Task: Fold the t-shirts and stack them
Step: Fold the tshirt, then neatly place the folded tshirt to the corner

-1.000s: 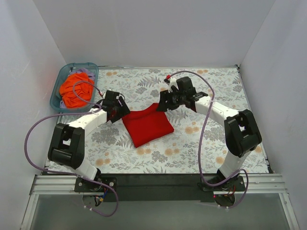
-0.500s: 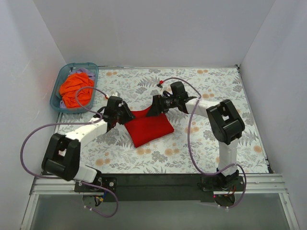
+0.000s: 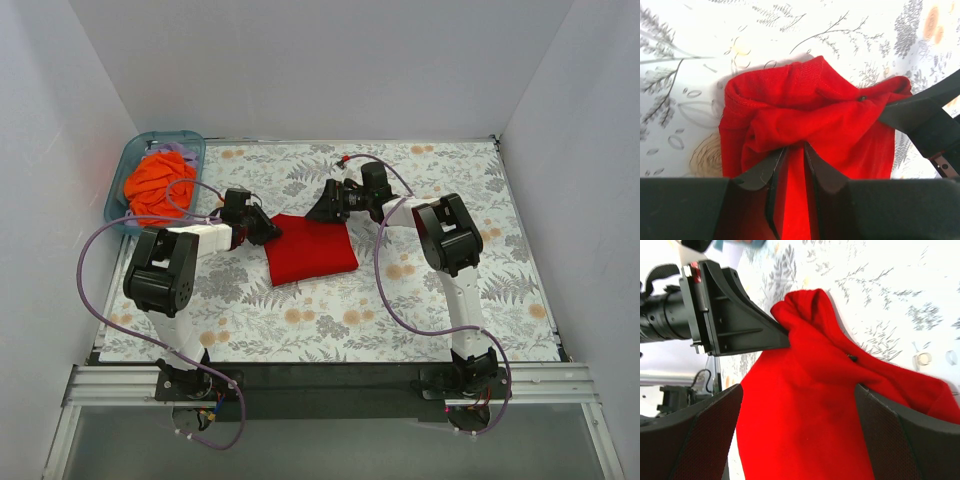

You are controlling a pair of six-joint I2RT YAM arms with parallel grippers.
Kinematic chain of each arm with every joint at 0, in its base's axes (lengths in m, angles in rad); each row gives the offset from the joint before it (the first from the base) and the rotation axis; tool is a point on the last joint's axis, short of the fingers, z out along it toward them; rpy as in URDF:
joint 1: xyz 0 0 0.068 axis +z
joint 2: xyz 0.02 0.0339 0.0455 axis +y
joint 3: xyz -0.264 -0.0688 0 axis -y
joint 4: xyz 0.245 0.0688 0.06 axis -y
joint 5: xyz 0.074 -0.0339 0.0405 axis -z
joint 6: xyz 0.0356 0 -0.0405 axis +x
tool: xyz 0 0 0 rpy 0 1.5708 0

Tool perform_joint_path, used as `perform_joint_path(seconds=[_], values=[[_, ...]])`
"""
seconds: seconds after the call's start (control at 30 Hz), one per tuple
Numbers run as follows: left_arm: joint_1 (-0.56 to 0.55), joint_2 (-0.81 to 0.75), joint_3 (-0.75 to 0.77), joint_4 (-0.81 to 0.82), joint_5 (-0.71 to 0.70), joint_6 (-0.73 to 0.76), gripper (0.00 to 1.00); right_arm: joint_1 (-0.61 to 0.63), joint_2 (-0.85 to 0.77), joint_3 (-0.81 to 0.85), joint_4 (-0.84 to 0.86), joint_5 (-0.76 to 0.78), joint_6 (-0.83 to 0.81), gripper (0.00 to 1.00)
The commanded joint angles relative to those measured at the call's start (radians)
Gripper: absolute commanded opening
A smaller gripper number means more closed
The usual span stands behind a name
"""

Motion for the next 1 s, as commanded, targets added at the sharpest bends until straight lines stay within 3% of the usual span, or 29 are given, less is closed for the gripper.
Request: perform_joint_path(seconds=[0.0,0.07,0.17,0.3,0.43,0.53,0.67,0.83,0.97], values=[[0.011,0.060,-0.004,-0.032,-0.028,0.017,0.18,-0.023,0.061,0.015,0.071,0.021,0.078,0.98],[0.024,0.062,0.011,-0.039,-0.035,0.033,0.19,-0.037,0.060,0.007,0.110,0.009,0.108,0.98],[0.025,0.046,0.060,-0.076,-0.041,0.073,0.28,-0.047,-0.001,-0.024,0.125,0.002,0.135,0.98],[0.025,-0.020,0.119,-0.125,-0.033,0.113,0.50,-0.055,-0.124,-0.085,0.125,0.005,0.147,0.98],[0.008,-0.144,0.125,-0.201,0.004,0.108,0.55,-0.052,-0.267,-0.209,0.133,0.005,0.159,0.98],[-0.028,-0.237,0.071,-0.255,0.030,0.084,0.55,-0.037,-0.376,-0.341,0.177,-0.011,0.184,0.98],[-0.079,-0.328,-0.065,-0.263,0.106,0.025,0.45,0.000,-0.477,-0.499,0.271,-0.044,0.243,0.98],[-0.110,-0.342,-0.193,-0.216,0.133,-0.039,0.31,0.032,-0.464,-0.607,0.331,-0.053,0.250,0.98],[-0.102,-0.301,-0.220,-0.213,0.078,-0.058,0.21,0.017,-0.355,-0.631,0.366,-0.048,0.234,0.98]])
